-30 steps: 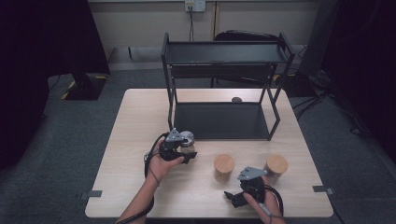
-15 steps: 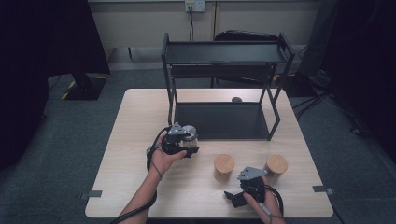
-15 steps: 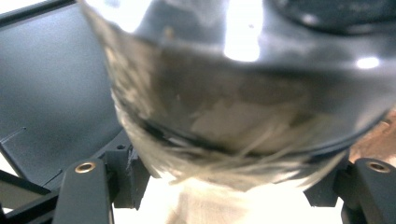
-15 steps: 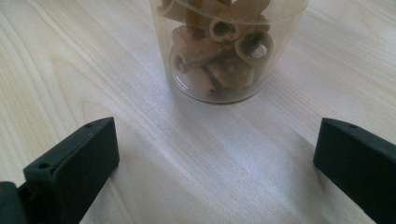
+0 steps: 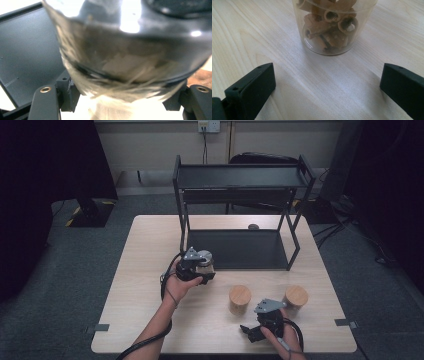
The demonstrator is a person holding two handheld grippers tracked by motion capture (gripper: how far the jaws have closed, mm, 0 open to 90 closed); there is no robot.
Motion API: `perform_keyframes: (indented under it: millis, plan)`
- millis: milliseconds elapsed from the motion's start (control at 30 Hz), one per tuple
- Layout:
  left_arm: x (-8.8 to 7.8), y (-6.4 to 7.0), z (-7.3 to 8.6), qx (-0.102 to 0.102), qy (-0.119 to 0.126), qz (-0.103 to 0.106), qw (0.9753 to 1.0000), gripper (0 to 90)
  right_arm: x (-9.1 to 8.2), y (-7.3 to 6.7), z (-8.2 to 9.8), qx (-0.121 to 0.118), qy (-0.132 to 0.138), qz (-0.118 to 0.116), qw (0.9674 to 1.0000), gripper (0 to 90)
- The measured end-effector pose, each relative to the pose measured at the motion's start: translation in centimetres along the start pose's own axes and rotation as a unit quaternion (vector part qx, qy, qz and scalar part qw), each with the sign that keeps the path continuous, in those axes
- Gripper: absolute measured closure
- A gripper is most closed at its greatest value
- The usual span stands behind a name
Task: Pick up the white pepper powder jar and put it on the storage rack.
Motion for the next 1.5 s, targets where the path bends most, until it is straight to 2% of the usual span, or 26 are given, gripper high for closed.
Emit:
perform_keyframes:
  millis: [400,1500]
  plan:
    - [1.1,0.0,-0.7,0.005,-0.005,-0.006,1.0,30.7,0.0,0.0,0.0,0.0,0.0,0.0,1.0,0.0]
    - [3.2,-1.3,-2.1,-0.014,0.001,-0.043,0.999,30.8,0.0,0.0,0.0,0.0,0.0,0.0,1.0,0.0]
Point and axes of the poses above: each handheld gripper's, and its own axes: x roughly forward along the jaws, z roughly out of its underside, y roughly to its right, the point moved 3 cm from there along x, roughly forward along the jaws, and after that the axes turned 4 degrees about -x, right-handed, at the moved point
